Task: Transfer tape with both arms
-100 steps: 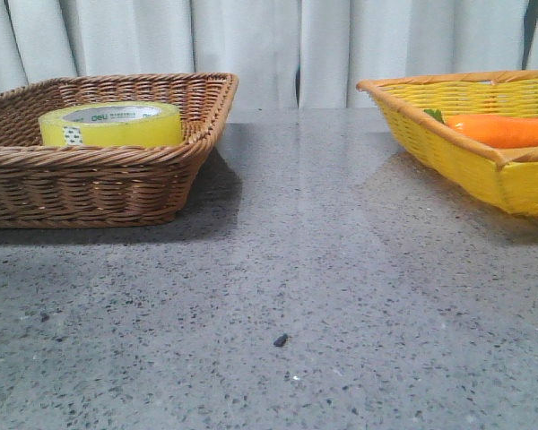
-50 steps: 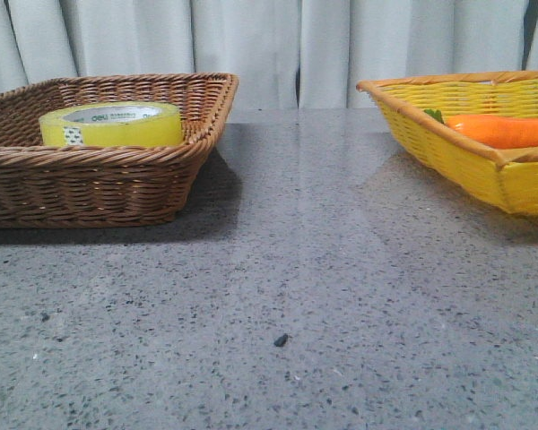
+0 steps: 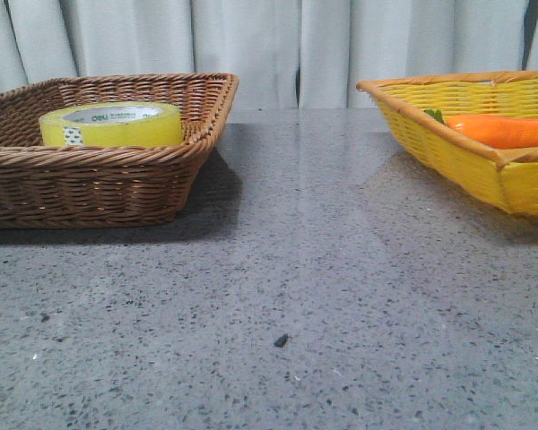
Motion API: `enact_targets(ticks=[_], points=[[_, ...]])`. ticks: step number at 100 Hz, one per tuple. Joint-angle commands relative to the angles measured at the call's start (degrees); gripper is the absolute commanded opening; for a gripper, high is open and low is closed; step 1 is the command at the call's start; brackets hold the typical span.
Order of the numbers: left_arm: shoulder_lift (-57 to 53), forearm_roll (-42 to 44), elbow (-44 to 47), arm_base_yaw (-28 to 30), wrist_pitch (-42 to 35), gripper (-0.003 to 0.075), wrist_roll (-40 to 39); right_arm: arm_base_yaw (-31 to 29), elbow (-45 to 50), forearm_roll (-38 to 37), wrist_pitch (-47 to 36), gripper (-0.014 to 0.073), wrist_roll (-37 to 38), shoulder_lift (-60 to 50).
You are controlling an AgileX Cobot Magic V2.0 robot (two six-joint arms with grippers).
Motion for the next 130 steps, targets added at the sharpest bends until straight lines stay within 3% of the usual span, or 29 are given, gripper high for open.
enact_targets(ticks=[1, 59, 72, 86, 106, 130], points=[[-0.71, -0.96, -1.44, -0.23, -4.63, -0.0021, -0.47, -0.4, -1.37, -1.02, -3.65, -0.0074, 0.06, 0.57], [-0.79, 0.06, 2.35, 0.4, -6.36, -0.0021, -0.47, -0.4, -1.37, -1.02, -3.65, -0.0074, 0.06, 0.57], [-1.72, 7.53, 6.78, 3.94, -7.59, -0.0021, -0.47, -0.4, -1.37, -1.02, -3.65, -0.0074, 0.06, 0.57], [-1.72, 7.66, 10.64, 10.31, -8.54, -0.0021, -0.99, -0.4, -1.37, -1.02, -3.65, -0.0074, 0.06, 0.57], [-1.72, 10.94, 14.18, 19.79, -9.11, -0.0021, -18.14, -0.4, -1.37, -1.02, -3.65, -0.0074, 0.06, 0.57], [-1.78, 12.93, 16.47, 25.93, -6.31, -0.0021, -19.55, -0.4, -1.37, -1.02, -3.65, -0.0074, 0.06, 0.57]])
